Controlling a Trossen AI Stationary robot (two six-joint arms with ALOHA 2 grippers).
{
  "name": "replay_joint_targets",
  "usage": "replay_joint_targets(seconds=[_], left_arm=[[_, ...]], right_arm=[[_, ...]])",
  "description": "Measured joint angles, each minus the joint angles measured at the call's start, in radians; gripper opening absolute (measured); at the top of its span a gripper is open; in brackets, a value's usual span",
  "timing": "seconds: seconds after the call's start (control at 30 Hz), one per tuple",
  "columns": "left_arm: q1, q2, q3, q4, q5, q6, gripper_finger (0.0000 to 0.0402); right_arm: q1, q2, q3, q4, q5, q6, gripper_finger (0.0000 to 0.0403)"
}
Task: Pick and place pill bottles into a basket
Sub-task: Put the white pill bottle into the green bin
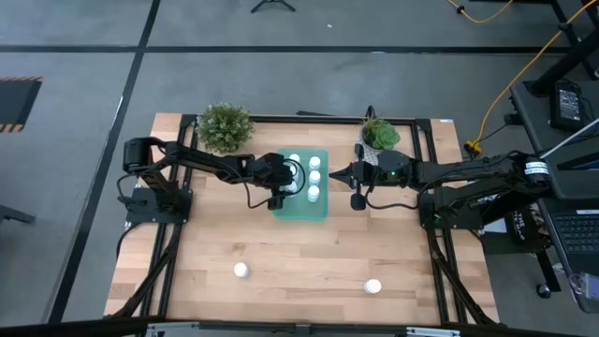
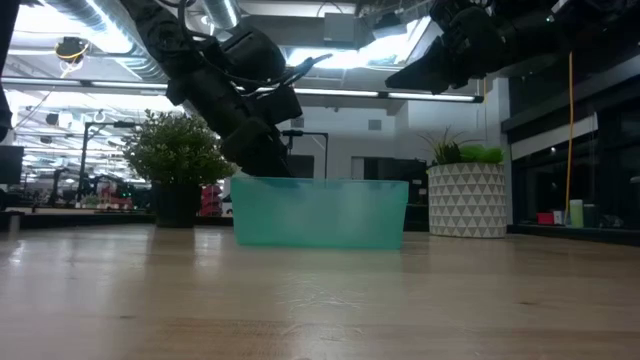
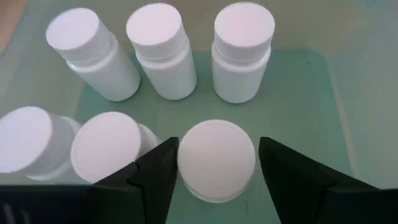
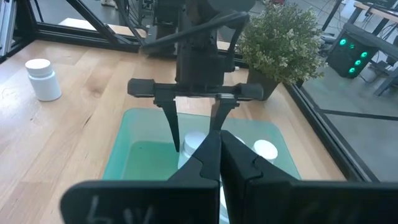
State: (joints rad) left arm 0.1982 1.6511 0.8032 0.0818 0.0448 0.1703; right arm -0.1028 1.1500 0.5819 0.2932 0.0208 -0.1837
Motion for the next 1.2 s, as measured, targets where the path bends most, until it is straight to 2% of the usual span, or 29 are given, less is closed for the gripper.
replay_joint_targets(seconds=[0.27,0.5,0.67,0.77,0.93,1.03,1.2], left_arm=[[-0.010,-0.036,-0.001,0.000,0.000,0.000,0.0217],[-0.056,-0.129,-0.001,-0.010,0.000,0.031,0.0216],[-0.105,-0.244,-0.001,-0.069,0.001,0.034,0.0206],[-0.132,-0.334,-0.001,-0.160,0.001,0.034,0.0196],[-0.169,-0.481,-0.001,-0.275,-0.006,0.019,0.0174],[-0.188,-0.554,-0.001,-0.331,-0.009,0.030,0.0158],[-0.206,-0.646,-0.001,-0.424,-0.085,0.010,0.0126]], right_arm=[[0.000,0.000,0.000,-0.001,0.000,0.000,0.0003],[0.000,0.000,0.000,-0.005,0.000,0.000,0.0003],[0.000,0.000,0.000,-0.009,0.000,-0.004,0.0003],[0.001,0.000,0.000,-0.012,-0.005,-0.005,0.0003],[0.001,0.000,0.000,-0.022,-0.077,-0.029,0.0003],[0.001,0.000,0.000,-0.031,-0.085,-0.031,0.0003],[0.000,0.000,0.000,-0.053,-0.085,0.023,0.0003]])
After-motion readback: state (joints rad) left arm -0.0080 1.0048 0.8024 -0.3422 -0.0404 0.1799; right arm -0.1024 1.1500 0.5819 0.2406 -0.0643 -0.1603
